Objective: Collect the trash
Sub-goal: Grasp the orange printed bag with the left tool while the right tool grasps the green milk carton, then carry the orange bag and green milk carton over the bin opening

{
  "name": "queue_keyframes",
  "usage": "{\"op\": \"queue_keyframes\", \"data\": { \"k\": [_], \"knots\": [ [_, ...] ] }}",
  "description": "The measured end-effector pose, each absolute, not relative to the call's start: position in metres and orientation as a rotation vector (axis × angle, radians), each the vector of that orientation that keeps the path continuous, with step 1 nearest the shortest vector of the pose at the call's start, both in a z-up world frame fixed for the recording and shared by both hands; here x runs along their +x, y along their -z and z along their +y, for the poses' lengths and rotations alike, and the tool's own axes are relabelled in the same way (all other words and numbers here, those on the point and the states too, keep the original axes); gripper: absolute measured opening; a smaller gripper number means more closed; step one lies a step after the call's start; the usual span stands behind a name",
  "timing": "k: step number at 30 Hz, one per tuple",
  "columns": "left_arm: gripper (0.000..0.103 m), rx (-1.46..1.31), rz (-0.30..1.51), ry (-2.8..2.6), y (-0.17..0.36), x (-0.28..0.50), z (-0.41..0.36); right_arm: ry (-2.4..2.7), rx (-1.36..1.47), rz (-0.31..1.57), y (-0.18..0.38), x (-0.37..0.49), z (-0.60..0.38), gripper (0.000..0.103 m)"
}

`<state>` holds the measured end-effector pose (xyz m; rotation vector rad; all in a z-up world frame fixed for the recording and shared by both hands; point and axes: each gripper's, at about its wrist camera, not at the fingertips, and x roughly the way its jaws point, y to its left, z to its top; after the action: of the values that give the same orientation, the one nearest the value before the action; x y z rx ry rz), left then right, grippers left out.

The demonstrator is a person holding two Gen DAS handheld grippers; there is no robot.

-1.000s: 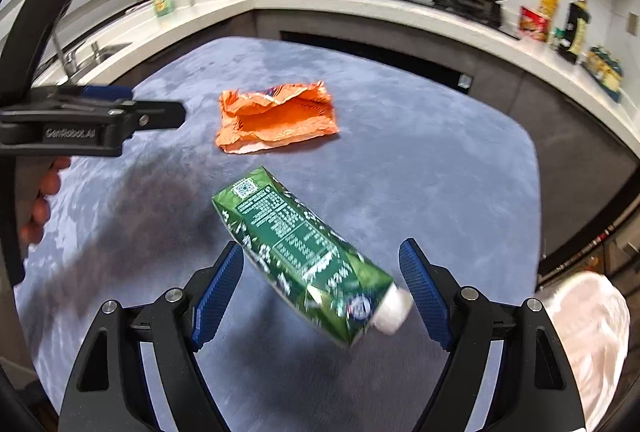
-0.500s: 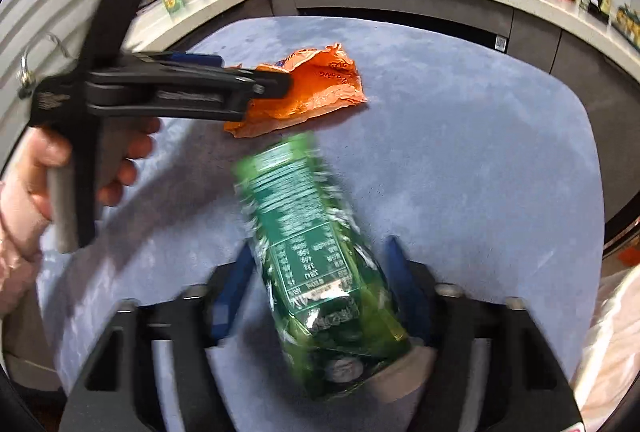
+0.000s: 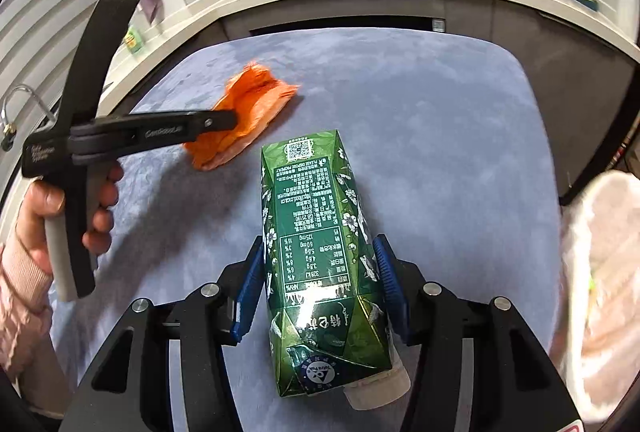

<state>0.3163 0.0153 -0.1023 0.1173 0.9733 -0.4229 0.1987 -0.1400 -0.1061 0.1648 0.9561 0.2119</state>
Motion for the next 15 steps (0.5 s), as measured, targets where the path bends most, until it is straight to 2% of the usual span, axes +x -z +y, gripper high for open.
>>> {"op": "queue_keyframes", "data": {
  "k": [4,15],
  "knots": [
    [0.010,0.111,0.965,0.424,0.093,0.284,0.014,-0.183,0.190,0.938,0.098,0.176,-0.145,0.051],
    [0.008,0.065,0.975,0.444,0.066,0.209,0.008,-0.117,0.247,0.890,0.077,0.124,-0.161,0.050]
  ]
}}
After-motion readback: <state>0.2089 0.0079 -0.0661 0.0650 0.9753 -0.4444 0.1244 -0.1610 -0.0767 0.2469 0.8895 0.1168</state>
